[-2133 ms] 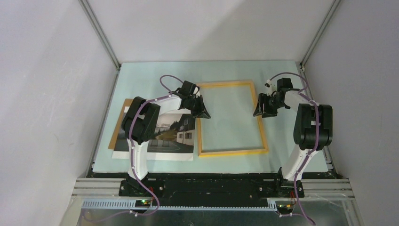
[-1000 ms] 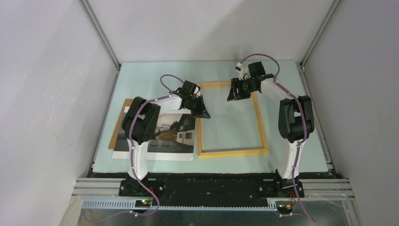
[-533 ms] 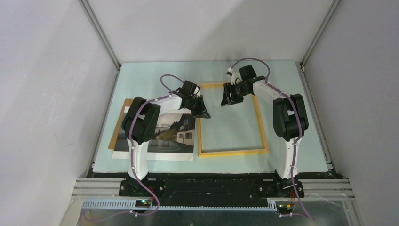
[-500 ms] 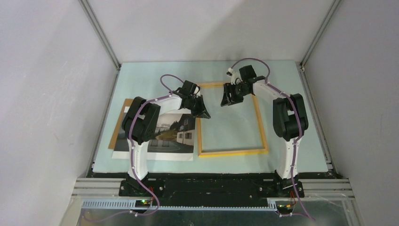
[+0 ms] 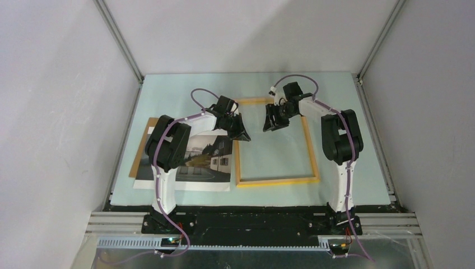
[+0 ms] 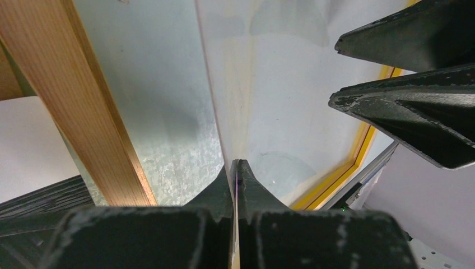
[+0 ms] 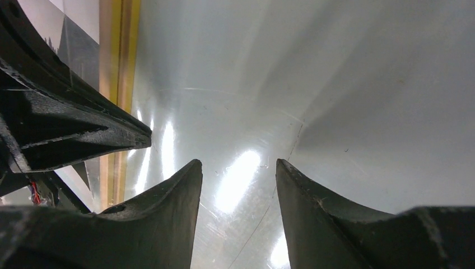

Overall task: Put the photo into the frame
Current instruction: Place the photo frame item in the photo frame.

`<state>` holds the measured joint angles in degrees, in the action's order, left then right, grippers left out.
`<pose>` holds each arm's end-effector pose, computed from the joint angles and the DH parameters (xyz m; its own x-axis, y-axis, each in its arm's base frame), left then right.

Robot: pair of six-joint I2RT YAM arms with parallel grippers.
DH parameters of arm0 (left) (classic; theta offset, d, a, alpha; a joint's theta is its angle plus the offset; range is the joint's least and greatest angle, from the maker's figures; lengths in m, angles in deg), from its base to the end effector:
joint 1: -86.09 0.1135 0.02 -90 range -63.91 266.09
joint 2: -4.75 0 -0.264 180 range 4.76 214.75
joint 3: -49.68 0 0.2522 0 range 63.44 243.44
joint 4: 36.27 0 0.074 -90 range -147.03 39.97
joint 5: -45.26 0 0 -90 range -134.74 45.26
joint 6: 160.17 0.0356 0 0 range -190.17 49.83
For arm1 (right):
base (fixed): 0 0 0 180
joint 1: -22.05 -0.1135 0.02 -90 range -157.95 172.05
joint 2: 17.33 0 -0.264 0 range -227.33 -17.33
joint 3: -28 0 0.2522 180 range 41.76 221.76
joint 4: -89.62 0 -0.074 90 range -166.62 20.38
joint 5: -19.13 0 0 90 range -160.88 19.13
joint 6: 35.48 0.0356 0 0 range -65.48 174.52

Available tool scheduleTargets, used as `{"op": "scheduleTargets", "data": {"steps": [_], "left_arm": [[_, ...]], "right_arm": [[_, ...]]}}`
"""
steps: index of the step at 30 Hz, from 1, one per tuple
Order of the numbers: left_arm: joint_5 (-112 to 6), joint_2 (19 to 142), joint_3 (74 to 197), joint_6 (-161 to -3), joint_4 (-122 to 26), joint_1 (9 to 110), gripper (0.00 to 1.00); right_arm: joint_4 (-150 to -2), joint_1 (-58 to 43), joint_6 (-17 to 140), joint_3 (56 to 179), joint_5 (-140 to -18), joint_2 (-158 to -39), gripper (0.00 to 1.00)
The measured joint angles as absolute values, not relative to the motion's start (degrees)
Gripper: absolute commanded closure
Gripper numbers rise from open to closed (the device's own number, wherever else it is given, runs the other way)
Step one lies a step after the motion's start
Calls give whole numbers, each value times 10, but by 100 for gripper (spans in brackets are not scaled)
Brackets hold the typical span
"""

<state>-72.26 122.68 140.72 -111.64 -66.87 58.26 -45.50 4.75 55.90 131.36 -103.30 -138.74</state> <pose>0.3685 -0.2131 0.1437 -0.9784 -0.1476 -0.1447 -0.0191 0.7615 -0.6479 0.4189 0.1505 0.1680 -0.8616 -0.2471 -0.4434 -0.4634 0.7395 0.4883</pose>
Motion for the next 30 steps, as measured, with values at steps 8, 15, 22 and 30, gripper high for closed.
{"op": "scheduleTargets", "data": {"steps": [8, 15, 22, 30], "left_arm": [[-720, 1224, 1407, -1116, -669, 581, 97], [-717, 1223, 1407, -1113, -672, 580, 84], [-705, 1223, 1407, -1102, -683, 577, 60], [-691, 1217, 1407, -1087, -703, 568, 43]], "right_arm": [[-451, 47, 558, 1307, -1033, -1390, 45], [-450, 47, 558, 1307, -1033, -1390, 45], [-447, 50, 558, 1307, -1033, -1390, 45], [-447, 51, 558, 1307, -1033, -1390, 45]]}}
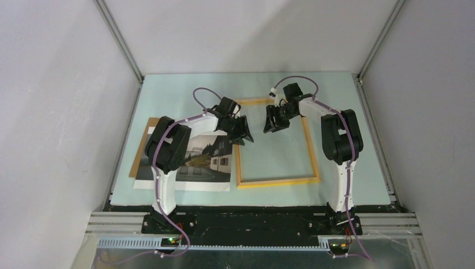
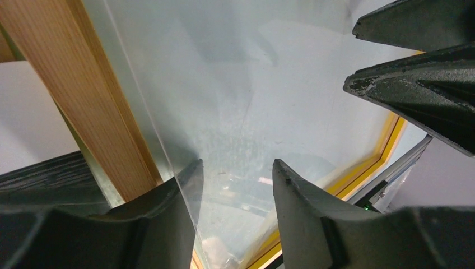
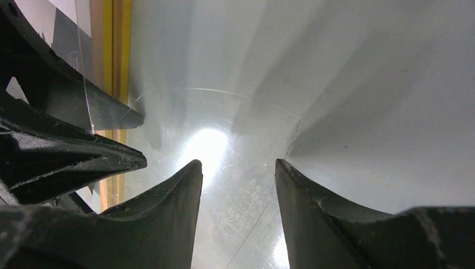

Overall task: Put the photo into the frame
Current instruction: Place the photo frame item in the photo frame.

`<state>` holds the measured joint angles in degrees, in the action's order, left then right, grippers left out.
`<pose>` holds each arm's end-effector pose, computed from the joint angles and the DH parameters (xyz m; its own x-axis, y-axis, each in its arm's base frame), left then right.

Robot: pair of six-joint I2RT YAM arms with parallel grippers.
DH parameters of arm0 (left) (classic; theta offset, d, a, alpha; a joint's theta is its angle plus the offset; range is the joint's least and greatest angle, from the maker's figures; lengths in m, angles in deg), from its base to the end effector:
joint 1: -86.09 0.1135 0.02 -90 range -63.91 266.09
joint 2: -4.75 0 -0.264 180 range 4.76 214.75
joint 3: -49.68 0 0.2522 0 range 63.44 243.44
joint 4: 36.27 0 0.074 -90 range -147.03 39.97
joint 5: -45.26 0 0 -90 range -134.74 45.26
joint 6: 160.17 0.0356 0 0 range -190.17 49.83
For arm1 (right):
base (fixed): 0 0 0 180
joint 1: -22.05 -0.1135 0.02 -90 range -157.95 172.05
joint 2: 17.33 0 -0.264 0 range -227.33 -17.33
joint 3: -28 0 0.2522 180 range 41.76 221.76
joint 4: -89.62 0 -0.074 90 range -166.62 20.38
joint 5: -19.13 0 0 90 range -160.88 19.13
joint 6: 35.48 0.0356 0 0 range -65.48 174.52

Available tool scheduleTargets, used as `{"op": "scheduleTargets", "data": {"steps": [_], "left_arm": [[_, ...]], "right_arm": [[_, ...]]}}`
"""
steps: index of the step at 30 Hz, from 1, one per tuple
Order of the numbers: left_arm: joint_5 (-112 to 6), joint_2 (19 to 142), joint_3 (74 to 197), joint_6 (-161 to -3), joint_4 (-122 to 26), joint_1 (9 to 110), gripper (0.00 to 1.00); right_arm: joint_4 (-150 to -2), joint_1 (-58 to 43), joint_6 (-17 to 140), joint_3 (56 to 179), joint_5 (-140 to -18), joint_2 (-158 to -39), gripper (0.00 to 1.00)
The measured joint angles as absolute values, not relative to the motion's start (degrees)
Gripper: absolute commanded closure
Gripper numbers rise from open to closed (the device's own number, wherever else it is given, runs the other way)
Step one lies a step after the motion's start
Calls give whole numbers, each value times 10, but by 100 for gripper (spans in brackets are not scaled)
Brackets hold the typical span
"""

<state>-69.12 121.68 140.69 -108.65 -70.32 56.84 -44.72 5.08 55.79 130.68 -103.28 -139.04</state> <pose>0.3590 -0.2179 0.1465 -0.9804 -0.1005 -0.1694 0.0195 0.8063 -0.5912 0.4169 0.1472 0.1618 -0.8748 -0.2474 -0.4167 -0.4463 0.7463 0.4939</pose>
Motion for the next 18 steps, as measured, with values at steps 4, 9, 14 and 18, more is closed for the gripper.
{"op": "scheduleTargets", "data": {"steps": [4, 9, 14, 18], "left_arm": [[-685, 1208, 1405, -1079, -708, 566, 35], [-672, 1187, 1399, -1068, -715, 566, 27], [-656, 1159, 1397, -1054, -722, 566, 21], [-643, 1139, 1393, -1042, -730, 566, 20]], "right_arm": [[-447, 51, 558, 1307, -1033, -1390, 45], [-447, 52, 558, 1307, -1033, -1390, 45], [-447, 53, 558, 1306, -1033, -1390, 45], [-447, 53, 558, 1306, -1033, -1390, 45]]}}
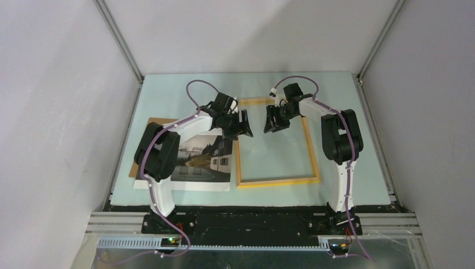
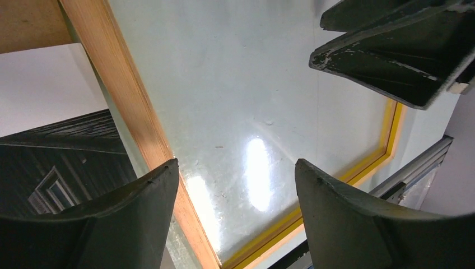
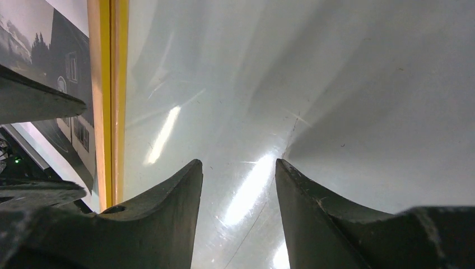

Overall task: Put the photo into the frame
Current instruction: Place the photo frame item in the photo frame.

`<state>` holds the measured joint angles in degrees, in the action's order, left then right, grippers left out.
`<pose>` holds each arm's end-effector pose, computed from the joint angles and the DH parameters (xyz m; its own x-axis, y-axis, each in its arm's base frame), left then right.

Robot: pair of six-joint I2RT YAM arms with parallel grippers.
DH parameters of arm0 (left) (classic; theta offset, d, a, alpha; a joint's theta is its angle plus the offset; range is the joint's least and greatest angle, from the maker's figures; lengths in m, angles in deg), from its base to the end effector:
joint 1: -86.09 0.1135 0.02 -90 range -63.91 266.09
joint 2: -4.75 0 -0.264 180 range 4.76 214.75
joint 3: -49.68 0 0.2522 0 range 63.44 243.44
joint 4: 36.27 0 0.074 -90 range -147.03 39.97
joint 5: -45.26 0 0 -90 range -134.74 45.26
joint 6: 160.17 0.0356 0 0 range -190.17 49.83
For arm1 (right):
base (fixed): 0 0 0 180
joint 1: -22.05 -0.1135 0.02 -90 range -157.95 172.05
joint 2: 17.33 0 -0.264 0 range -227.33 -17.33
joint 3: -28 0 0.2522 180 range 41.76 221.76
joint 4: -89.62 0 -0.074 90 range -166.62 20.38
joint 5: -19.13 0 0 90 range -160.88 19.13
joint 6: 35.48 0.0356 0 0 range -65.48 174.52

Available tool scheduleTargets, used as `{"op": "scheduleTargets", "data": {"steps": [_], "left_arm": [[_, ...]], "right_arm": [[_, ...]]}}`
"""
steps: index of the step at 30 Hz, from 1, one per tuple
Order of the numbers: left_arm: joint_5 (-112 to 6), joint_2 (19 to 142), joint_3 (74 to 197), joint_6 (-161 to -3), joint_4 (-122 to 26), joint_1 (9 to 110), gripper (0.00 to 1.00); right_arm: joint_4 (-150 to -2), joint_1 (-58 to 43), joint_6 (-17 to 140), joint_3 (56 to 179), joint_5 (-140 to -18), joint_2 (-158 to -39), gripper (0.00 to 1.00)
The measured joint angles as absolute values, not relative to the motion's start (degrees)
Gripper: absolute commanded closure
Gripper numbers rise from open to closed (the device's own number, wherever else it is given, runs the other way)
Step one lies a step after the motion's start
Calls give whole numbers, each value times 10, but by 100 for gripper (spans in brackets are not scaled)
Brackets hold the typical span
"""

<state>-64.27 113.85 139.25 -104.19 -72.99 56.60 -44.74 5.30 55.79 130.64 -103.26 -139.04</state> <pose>0.3457 -0.2092 0.1892 -0.9499 -0.0686 -0.3050 0.1136 0.8332 -0.5412 0.4173 0.1455 0.1616 -0.8758 -0.2441 -0.4164 -0.4432 0.7482 0.4937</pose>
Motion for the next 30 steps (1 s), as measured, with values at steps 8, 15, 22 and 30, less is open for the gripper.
{"op": "scheduleTargets", "data": {"steps": [8, 15, 22, 30], "left_arm": [[-618, 1111, 1391, -1023, -734, 566, 18], [-598, 1095, 1391, -1009, -738, 570, 18], [-582, 1094, 1391, -994, -744, 583, 18], [-568, 1094, 1400, -975, -751, 603, 17]], "right_arm": [[-447, 53, 558, 1304, -1029, -1390, 45], [-447, 53, 558, 1304, -1030, -1390, 44], [-441, 55, 558, 1304, -1030, -1383, 42], [-434, 75, 554, 1308, -1018, -1326, 24]]}}
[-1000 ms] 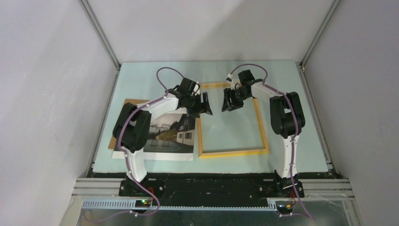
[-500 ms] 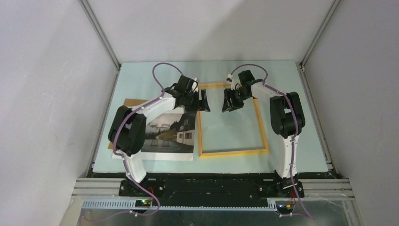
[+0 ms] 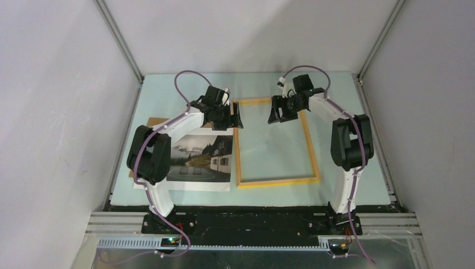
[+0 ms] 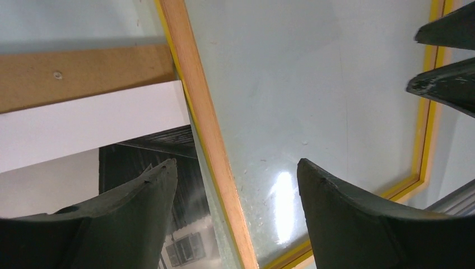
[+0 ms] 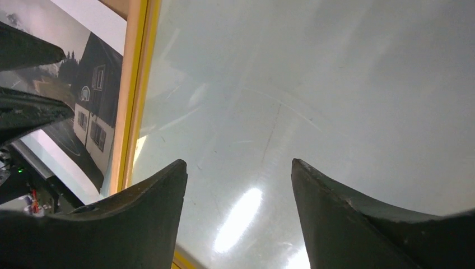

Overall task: Put the photo into the frame
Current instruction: Place the photo frame item in the photo frame.

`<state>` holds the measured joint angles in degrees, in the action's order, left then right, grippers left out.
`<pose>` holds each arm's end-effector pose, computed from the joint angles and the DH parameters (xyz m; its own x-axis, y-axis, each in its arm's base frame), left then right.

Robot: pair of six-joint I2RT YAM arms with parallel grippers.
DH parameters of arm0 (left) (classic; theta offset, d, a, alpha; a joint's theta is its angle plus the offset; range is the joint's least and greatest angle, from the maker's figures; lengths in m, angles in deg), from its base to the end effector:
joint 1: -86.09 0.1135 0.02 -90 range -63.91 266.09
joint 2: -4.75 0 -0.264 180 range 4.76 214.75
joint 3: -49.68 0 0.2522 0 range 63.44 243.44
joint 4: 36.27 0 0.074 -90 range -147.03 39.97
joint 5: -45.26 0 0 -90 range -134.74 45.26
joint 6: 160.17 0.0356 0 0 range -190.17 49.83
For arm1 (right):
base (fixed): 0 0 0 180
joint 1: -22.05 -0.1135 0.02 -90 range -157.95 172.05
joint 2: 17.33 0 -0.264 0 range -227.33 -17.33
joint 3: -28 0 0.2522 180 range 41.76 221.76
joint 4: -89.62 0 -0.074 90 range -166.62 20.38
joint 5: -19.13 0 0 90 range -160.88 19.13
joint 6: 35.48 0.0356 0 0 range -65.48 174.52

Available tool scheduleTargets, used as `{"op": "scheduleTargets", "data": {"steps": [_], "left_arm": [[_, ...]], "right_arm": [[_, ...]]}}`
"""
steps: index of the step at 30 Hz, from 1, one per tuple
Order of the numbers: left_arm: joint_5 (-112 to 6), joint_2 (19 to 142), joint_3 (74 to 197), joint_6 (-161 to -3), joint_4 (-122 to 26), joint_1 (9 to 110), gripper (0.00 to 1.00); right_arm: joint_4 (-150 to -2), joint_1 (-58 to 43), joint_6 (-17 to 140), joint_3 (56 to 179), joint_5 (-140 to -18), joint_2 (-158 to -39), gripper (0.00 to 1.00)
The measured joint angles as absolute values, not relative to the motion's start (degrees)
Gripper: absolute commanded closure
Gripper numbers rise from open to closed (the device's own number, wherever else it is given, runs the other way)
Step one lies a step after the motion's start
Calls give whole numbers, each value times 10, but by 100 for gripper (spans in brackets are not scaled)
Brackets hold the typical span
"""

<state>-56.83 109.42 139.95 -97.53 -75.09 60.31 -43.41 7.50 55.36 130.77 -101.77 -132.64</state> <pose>0.3536 -0.1791 0.2190 -0.8879 -0.0702 -0.4547 0.1465 0.8937 -0.4242 0.4136 0.1262 0.2073 -0.8408 -0.2052 -0.5008 -0.4555 0.7682 0.4499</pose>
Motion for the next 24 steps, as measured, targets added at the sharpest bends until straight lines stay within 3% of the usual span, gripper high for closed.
{"op": "scheduleTargets", "data": {"steps": [2, 7, 24], "left_arm": [[-568, 1094, 1408, -968, -753, 606, 17], [-569, 1100, 1440, -947, -757, 608, 17], [-590, 1167, 1539, -866, -773, 608, 16]], "right_arm": [[-431, 82, 544, 1309, -1009, -1310, 19], [-419, 107, 524, 1308, -987, -1284, 18], [-408, 231, 473, 1246, -902, -1248, 26]]}}
